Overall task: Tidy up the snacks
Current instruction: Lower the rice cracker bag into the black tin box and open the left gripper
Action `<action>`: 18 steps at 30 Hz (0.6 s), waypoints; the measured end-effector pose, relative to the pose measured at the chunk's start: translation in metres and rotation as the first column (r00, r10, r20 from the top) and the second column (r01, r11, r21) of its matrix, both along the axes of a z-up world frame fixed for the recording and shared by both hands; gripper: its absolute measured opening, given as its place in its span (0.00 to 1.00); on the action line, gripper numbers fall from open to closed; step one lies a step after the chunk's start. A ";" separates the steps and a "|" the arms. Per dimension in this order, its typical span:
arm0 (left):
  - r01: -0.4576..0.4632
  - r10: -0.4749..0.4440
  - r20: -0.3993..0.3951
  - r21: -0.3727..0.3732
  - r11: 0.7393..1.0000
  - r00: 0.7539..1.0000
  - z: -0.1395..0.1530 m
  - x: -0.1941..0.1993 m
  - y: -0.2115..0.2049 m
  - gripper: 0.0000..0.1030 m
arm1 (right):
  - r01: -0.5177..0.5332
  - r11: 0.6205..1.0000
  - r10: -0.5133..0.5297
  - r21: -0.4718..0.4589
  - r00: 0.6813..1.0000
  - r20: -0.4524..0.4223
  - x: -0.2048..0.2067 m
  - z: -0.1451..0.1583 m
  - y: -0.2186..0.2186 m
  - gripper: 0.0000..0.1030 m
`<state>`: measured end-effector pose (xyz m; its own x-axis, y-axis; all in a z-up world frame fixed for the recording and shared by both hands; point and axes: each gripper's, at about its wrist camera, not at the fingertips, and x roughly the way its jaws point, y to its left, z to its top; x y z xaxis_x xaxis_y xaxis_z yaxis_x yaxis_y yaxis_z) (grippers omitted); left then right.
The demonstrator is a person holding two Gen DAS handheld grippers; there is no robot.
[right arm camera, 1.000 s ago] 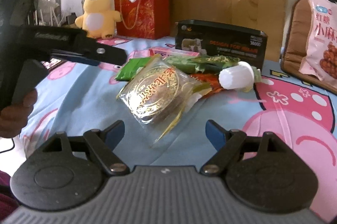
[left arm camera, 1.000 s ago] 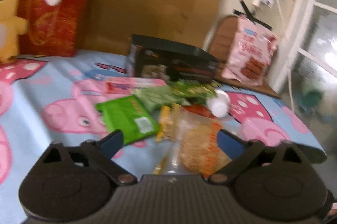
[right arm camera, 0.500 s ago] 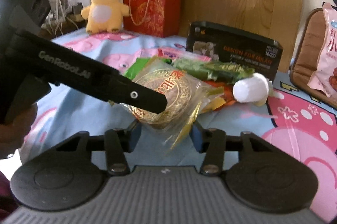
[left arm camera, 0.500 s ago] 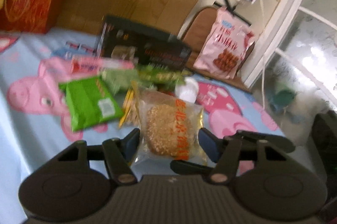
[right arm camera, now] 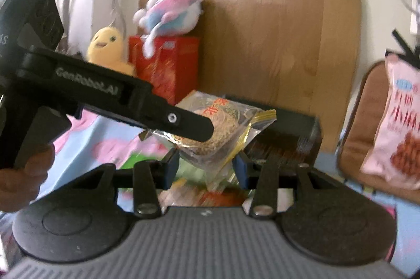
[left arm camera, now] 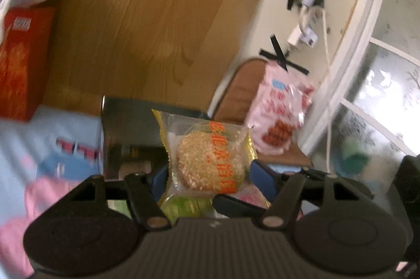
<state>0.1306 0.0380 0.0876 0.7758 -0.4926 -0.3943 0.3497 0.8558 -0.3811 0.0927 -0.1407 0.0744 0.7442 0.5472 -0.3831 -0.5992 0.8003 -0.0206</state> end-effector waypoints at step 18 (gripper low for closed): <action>-0.100 0.101 0.064 -0.012 0.995 0.993 -0.003 0.024 0.031 0.92 | 0.218 0.959 -0.189 0.183 0.968 -0.164 0.060 -0.005 -0.040 0.73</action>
<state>0.1544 0.0691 0.0843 0.8450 -0.4140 -0.3384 0.2861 0.8847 -0.3679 0.1526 -0.1803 0.0691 0.7925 0.4659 -0.3934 -0.4083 0.8846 0.2252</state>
